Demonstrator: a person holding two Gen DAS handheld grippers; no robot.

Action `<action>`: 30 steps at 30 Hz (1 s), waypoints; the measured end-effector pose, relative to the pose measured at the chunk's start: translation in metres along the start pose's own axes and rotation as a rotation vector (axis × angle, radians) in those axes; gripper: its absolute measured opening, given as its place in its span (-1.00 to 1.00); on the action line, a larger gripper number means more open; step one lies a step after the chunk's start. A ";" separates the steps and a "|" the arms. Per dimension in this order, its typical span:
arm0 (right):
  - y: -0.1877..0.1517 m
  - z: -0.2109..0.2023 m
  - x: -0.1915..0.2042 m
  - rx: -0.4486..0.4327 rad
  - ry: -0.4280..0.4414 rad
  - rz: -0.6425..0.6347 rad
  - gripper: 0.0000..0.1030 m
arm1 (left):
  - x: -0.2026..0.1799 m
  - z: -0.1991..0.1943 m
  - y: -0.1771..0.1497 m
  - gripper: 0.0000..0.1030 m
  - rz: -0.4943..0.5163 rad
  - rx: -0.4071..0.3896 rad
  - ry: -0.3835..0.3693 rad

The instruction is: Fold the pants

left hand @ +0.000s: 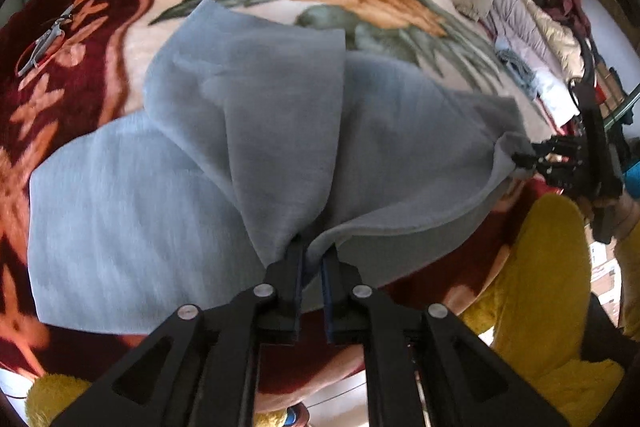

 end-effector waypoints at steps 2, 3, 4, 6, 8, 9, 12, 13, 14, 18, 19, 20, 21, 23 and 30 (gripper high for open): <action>-0.001 -0.003 0.001 0.011 -0.026 -0.011 -0.33 | 0.000 -0.002 -0.003 -0.76 -0.006 0.004 0.004; -0.002 -0.006 0.002 0.013 -0.034 -0.021 -0.33 | 0.001 -0.003 -0.003 -0.73 -0.012 0.004 0.003; -0.003 -0.008 0.003 0.013 -0.041 -0.031 -0.33 | 0.002 -0.005 -0.003 -0.67 -0.020 0.004 -0.002; -0.006 -0.017 0.006 0.011 -0.053 -0.055 -0.31 | 0.003 -0.011 -0.004 -0.51 -0.045 0.011 -0.016; -0.010 -0.027 0.009 0.002 -0.060 -0.077 -0.30 | 0.002 -0.019 -0.002 -0.24 -0.050 0.006 -0.025; -0.011 -0.032 0.010 -0.003 -0.063 -0.083 -0.28 | 0.001 -0.024 -0.002 -0.16 -0.044 -0.001 -0.019; -0.012 -0.045 0.012 -0.023 -0.041 -0.075 -0.28 | -0.002 -0.040 0.000 -0.04 -0.019 -0.022 0.020; -0.012 -0.049 0.014 -0.032 -0.024 -0.058 -0.28 | -0.002 -0.044 0.002 -0.04 -0.020 -0.031 0.019; -0.010 -0.053 0.015 -0.041 -0.003 -0.036 -0.28 | -0.003 -0.048 0.006 -0.04 -0.026 -0.042 0.018; 0.003 -0.057 0.024 -0.067 0.057 0.026 -0.28 | -0.014 -0.047 0.027 -0.04 -0.016 -0.069 0.031; 0.006 -0.058 0.027 -0.073 0.061 0.038 -0.28 | -0.017 -0.043 0.034 -0.04 -0.013 -0.070 0.041; 0.007 -0.058 0.029 -0.073 0.056 0.044 -0.28 | -0.020 -0.037 0.041 -0.04 -0.013 -0.069 0.054; 0.009 -0.057 0.030 -0.069 0.047 0.054 -0.28 | -0.022 -0.029 0.051 -0.03 -0.014 -0.066 0.077; 0.008 -0.057 0.031 -0.062 0.040 0.072 -0.28 | -0.023 -0.014 0.064 -0.03 -0.031 -0.058 0.111; -0.009 -0.063 0.004 -0.064 0.017 0.121 -0.28 | -0.008 0.024 0.094 -0.03 -0.124 -0.037 0.255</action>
Point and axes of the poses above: each gripper's, at about its wrist camera, not at the fingertips, and z roughly the way its jaws point, x to its left, y to its top, the point moved 4 cm from there along z, roughly the way its jaws point, and after that the axes turned 8 degrees about z, right-handed, at the moved point
